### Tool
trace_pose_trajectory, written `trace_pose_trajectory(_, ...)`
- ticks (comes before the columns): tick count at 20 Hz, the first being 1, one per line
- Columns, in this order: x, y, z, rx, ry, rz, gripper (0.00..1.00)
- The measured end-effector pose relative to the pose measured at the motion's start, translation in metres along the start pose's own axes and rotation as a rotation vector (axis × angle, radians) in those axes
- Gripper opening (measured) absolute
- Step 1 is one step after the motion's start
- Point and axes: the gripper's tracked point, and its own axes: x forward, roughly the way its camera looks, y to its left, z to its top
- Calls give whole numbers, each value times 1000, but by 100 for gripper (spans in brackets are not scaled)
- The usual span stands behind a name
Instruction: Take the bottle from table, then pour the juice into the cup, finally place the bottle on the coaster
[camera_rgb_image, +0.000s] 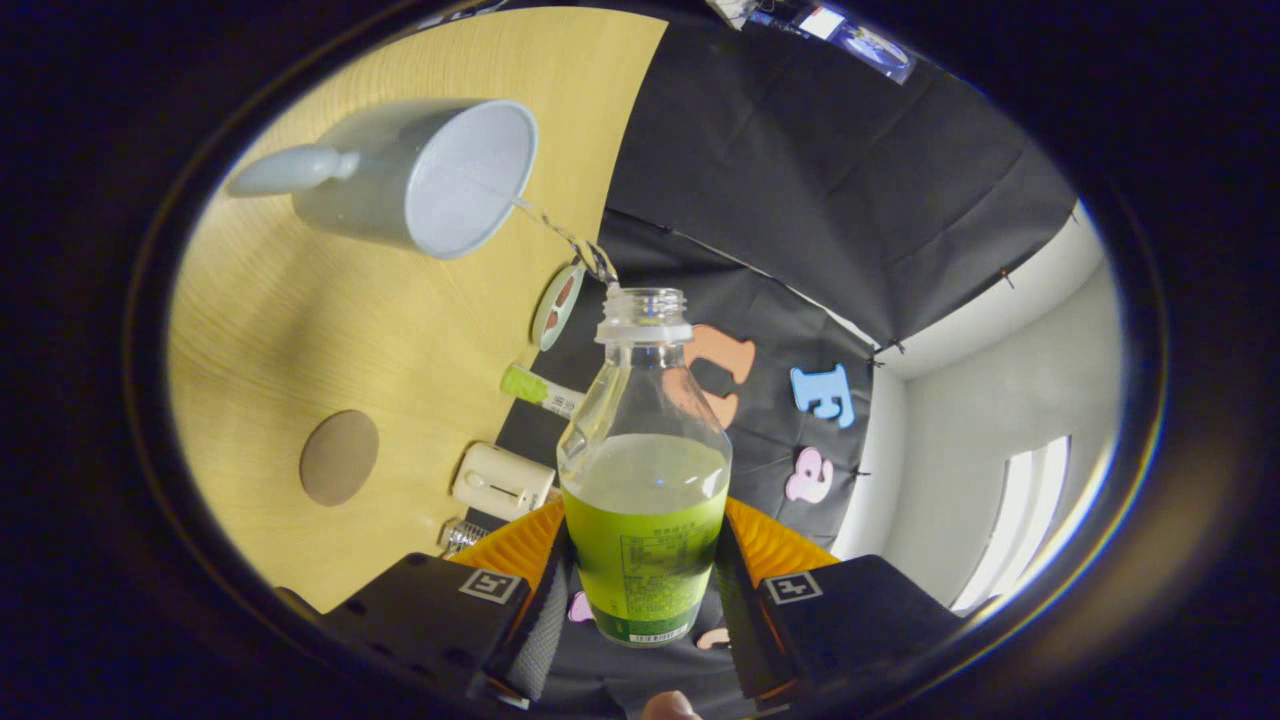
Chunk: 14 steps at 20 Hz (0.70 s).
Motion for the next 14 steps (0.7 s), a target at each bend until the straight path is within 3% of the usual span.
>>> trace_pose_trajectory(14, 8, -14, 4, -58, -23, -32, 74)
